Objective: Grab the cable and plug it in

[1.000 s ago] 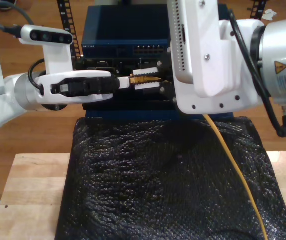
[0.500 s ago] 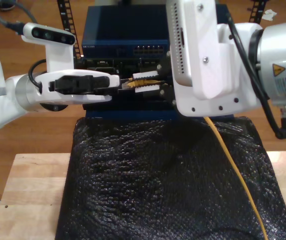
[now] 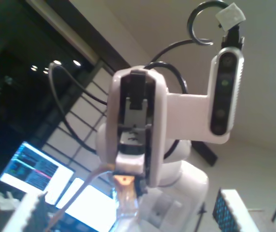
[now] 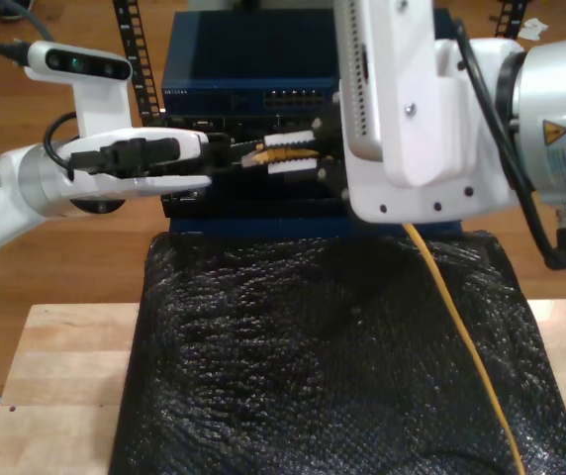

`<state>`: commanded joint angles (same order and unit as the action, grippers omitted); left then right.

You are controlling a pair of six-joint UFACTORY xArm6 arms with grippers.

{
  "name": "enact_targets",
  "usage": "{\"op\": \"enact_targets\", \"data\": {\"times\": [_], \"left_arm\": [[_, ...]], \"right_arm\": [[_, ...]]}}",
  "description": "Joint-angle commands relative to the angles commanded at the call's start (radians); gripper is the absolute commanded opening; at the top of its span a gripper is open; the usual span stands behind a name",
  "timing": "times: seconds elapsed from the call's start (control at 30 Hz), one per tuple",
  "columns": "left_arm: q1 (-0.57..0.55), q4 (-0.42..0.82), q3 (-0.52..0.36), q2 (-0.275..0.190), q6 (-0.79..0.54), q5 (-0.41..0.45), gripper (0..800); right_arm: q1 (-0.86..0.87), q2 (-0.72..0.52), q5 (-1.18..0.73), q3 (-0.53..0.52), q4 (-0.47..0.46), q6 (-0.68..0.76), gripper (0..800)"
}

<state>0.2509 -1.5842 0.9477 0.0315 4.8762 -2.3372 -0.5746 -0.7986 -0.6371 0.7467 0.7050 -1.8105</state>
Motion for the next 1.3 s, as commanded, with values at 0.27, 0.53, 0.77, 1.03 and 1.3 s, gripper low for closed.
{"op": "enact_targets", "data": {"times": [0.27,0.53,0.77,1.03,1.3], "left_arm": [[0.006,0.005,0.006,-0.049,-0.002,0.060,795],[0.054,0.058,0.043,-0.071,-0.006,0.143,797],[0.054,0.184,0.078,-0.107,-0.034,0.256,797],[0.061,0.319,0.155,-0.153,-0.048,0.354,798],[0.084,0.551,0.218,-0.192,-0.107,0.465,798]], "right_arm": [[0.029,0.028,0.048,0.015,0.002,0.044,2],[0.120,0.029,0.064,0.018,0.003,0.054,2],[0.164,0.057,0.066,0.028,0.003,0.054,2],[0.238,0.097,0.112,0.029,0.002,0.098,2],[0.270,0.129,0.155,0.020,-0.005,0.117,2]]}}
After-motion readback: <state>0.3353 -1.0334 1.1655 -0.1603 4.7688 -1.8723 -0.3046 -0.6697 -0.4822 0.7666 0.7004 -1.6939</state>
